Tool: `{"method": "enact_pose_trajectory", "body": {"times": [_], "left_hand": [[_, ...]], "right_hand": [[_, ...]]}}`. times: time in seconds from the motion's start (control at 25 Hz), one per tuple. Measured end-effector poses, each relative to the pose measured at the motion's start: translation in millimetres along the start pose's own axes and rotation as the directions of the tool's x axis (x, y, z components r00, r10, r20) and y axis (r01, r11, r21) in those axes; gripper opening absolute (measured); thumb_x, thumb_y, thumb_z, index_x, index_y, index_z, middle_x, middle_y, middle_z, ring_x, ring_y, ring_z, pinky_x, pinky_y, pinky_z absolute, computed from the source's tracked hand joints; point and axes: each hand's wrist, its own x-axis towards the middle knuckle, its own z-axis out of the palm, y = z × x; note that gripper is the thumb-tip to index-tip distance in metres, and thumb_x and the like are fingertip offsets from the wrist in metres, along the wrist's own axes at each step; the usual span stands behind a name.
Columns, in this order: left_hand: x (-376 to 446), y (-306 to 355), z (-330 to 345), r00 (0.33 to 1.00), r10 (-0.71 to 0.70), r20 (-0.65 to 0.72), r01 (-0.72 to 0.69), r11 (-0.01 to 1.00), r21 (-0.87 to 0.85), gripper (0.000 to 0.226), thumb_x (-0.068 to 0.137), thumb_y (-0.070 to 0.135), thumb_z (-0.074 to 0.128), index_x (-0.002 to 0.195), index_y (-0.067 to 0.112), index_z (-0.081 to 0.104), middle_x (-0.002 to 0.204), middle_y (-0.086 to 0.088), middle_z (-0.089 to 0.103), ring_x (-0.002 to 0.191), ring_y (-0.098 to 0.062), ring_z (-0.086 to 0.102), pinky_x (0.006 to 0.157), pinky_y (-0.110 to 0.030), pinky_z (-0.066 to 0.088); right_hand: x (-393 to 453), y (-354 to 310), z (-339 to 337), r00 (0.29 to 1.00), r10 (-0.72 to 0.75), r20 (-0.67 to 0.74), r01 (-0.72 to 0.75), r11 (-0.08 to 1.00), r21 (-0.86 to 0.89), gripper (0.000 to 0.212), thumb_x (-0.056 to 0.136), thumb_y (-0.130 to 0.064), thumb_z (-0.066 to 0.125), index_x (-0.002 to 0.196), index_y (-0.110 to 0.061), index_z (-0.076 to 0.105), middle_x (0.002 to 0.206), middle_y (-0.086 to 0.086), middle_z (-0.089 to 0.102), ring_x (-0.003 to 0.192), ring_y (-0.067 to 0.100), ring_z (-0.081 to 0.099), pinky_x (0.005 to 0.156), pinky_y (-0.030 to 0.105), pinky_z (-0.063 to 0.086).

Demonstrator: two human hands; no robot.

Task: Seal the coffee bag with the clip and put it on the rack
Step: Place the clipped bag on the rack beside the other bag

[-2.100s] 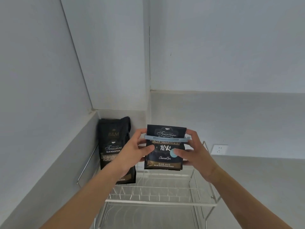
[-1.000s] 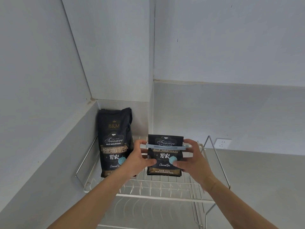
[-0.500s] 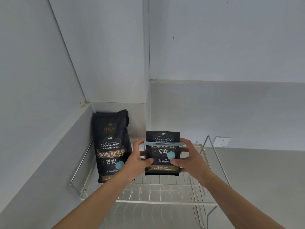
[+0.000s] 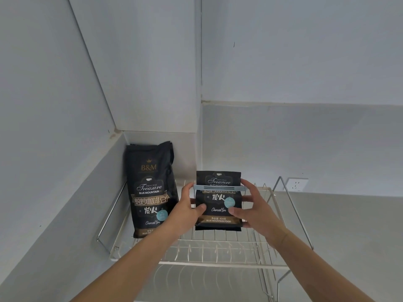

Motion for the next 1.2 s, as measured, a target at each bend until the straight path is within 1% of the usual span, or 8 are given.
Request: {"method": "enact_pose_trajectory", "body": {"times": [0.12, 0.2, 0.28, 0.36, 0.56, 0.96, 1.08, 1.2], "left_hand": [[-7.4, -2.3, 0.4, 0.995, 0.092, -0.028, -0.090, 0.993, 0.078, 0.086, 0.086, 0.017, 0.071, 0.138, 0.051, 0.012, 0.126, 0.002, 0.046, 0.107, -0.020, 0.061, 0.079, -0.031, 0.059], [-10.6, -1.1, -0.5, 0.985, 0.169, -0.019, -0.164, 0.975, 0.151, 0.099, 0.077, 0.019, 0.080, 0.134, 0.060, 0.010, 0.124, 0.010, 0.039, 0.103, -0.011, 0.058, 0.078, -0.024, 0.057], [-11.2, 0.7, 0.1, 0.983, 0.179, 0.031, -0.182, 0.960, 0.214, 0.108, 0.070, 0.020, 0.085, 0.134, 0.060, 0.007, 0.128, 0.011, 0.040, 0.099, -0.008, 0.059, 0.078, -0.020, 0.056], [-10.9, 0.3, 0.8, 0.986, 0.140, 0.093, -0.159, 0.957, 0.244, 0.112, 0.068, 0.016, 0.084, 0.134, 0.060, 0.006, 0.129, 0.005, 0.048, 0.099, -0.015, 0.065, 0.079, -0.029, 0.060], [-8.5, -2.2, 0.4, 0.979, 0.127, 0.157, -0.164, 0.953, 0.255, 0.111, 0.070, 0.005, 0.081, 0.128, 0.064, 0.006, 0.125, 0.000, 0.057, 0.086, -0.014, 0.067, 0.055, -0.015, 0.055], [-6.5, -5.4, -3.7, 0.977, 0.073, 0.201, -0.114, 0.973, 0.203, 0.103, 0.071, 0.008, 0.081, 0.125, 0.063, 0.012, 0.103, 0.015, 0.057, 0.079, -0.011, 0.070, 0.056, -0.014, 0.054], [-8.2, -7.5, -1.3, 0.976, 0.178, 0.121, -0.198, 0.963, 0.183, 0.102, 0.072, 0.005, 0.081, 0.115, 0.070, 0.016, 0.110, 0.017, 0.054, 0.092, -0.010, 0.065, 0.059, -0.014, 0.056], [-7.9, -7.1, 1.0, 0.960, 0.278, 0.018, -0.276, 0.943, 0.185, 0.095, 0.073, 0.004, 0.080, 0.109, 0.069, 0.020, 0.122, 0.007, 0.053, 0.103, -0.015, 0.062, 0.066, -0.018, 0.060]], "right_hand": [[-4.0, 3.6, -2.6, 1.000, 0.007, -0.005, -0.007, 0.998, -0.066, 0.092, 0.074, -0.023, 0.082, 0.140, -0.050, 0.024, 0.133, 0.004, 0.050, 0.109, 0.027, 0.061, 0.084, 0.048, 0.060], [-3.7, 4.6, -5.0, 1.000, -0.002, 0.006, 0.003, 0.994, -0.113, 0.099, 0.070, -0.022, 0.085, 0.139, -0.052, 0.021, 0.133, 0.003, 0.050, 0.104, 0.026, 0.064, 0.080, 0.045, 0.061], [-2.0, 4.5, -4.5, 1.000, -0.004, 0.005, 0.005, 0.992, -0.124, 0.102, 0.068, -0.017, 0.086, 0.138, -0.052, 0.020, 0.131, 0.003, 0.052, 0.105, 0.028, 0.064, 0.080, 0.048, 0.062], [-0.6, 2.6, -1.7, 1.000, 0.004, 0.021, -0.002, 0.992, -0.122, 0.099, 0.070, -0.014, 0.085, 0.137, -0.051, 0.021, 0.128, 0.002, 0.056, 0.106, 0.028, 0.063, 0.081, 0.049, 0.061], [1.7, 0.7, -2.6, 0.998, 0.011, 0.068, -0.002, 0.991, -0.133, 0.094, 0.070, -0.010, 0.084, 0.133, -0.047, 0.024, 0.122, 0.001, 0.058, 0.105, 0.026, 0.063, 0.080, 0.047, 0.062], [0.4, 1.7, -8.4, 0.992, 0.039, 0.119, -0.023, 0.991, -0.130, 0.087, 0.071, -0.016, 0.085, 0.130, -0.048, 0.029, 0.113, 0.000, 0.063, 0.096, 0.023, 0.068, 0.070, 0.039, 0.064], [3.2, 5.3, -4.3, 0.996, -0.051, 0.074, 0.060, 0.991, -0.118, 0.088, 0.070, -0.007, 0.083, 0.129, -0.045, 0.031, 0.116, -0.001, 0.061, 0.098, 0.025, 0.068, 0.076, 0.046, 0.063], [7.5, 7.4, -2.6, 0.990, -0.134, 0.045, 0.139, 0.976, -0.167, 0.091, 0.068, -0.002, 0.083, 0.127, -0.044, 0.029, 0.116, -0.006, 0.060, 0.094, 0.021, 0.069, 0.078, 0.044, 0.063]]}}
